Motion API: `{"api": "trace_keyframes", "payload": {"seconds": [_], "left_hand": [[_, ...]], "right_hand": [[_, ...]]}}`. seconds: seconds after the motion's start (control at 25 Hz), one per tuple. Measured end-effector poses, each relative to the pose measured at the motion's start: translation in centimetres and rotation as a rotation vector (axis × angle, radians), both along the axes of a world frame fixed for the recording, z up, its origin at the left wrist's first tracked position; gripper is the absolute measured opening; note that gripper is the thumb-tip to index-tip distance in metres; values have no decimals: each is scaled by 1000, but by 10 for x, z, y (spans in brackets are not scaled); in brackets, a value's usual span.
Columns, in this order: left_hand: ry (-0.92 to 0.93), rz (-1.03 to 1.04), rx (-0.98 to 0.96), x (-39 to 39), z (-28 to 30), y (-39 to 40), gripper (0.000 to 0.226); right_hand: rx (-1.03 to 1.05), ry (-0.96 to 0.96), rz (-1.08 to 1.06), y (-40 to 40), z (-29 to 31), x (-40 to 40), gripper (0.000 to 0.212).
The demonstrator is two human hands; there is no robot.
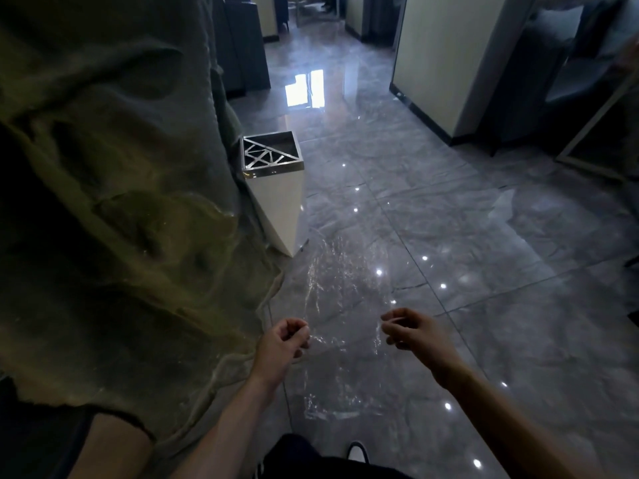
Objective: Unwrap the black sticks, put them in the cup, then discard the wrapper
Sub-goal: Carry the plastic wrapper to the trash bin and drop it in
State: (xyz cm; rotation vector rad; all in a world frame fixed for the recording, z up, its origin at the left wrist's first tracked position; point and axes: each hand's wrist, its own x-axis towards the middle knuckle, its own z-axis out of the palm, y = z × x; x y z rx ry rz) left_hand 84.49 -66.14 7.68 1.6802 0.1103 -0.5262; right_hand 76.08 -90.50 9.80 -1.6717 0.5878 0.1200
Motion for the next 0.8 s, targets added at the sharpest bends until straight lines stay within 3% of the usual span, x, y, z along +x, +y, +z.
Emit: {"api": "trace_keyframes", "payload": {"seconds": [0.36,0.8], "left_hand": [[30,-75,9,104,-12,-36,9],[-34,-268,112,309,-21,-40,19]], "right_hand": [[-18,12,-50,-35,-11,97,9],[-43,42,-155,-33,-21,278,8]]}}
